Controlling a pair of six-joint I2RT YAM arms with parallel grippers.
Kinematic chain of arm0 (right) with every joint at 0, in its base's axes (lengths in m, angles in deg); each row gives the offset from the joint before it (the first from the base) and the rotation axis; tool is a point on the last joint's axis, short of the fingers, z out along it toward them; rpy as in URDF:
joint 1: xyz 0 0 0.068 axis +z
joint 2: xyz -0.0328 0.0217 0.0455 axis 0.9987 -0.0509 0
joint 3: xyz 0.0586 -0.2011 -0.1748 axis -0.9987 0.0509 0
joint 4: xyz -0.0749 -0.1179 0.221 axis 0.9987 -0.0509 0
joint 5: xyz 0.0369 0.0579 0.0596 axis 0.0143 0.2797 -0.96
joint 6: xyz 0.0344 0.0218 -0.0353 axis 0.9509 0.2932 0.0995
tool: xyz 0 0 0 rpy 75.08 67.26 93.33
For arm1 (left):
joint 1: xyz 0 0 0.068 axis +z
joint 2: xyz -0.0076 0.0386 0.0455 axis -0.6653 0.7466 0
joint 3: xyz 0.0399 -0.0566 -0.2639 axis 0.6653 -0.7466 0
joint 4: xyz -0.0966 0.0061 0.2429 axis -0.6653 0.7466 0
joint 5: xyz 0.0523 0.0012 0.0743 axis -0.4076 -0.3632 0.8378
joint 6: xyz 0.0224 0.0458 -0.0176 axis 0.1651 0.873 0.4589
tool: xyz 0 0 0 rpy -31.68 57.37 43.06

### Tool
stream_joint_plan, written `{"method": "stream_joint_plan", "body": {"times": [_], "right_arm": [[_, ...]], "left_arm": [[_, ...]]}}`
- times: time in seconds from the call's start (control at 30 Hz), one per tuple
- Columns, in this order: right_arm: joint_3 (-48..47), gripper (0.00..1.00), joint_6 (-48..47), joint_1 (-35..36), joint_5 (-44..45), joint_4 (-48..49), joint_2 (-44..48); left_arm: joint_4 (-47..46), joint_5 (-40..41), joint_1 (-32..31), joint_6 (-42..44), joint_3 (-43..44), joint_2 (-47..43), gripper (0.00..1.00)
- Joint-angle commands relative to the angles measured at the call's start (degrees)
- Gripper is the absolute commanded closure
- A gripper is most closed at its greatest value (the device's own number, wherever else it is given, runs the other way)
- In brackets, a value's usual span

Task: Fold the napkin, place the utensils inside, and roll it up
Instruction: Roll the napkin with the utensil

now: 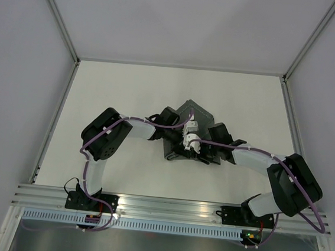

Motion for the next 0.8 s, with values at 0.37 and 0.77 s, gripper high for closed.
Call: {"method": "stream_joint_plan", "body": {"times": [0.37, 0.77], "right_arm": [[-6.7, 0.87, -0.8, -1.3, -3.7, -10.9, -6.7], [-16.9, 0.91, -6.1, -7.6, -13.4, -27.4, -17.7]], "left_arm": [[-12.0, 2.4, 3.0, -9.6, -8.3, -3.5, 0.69], [-22.1, 13.6, 3.8, -15.8, -12.9, -16.3, 0.63]]}}
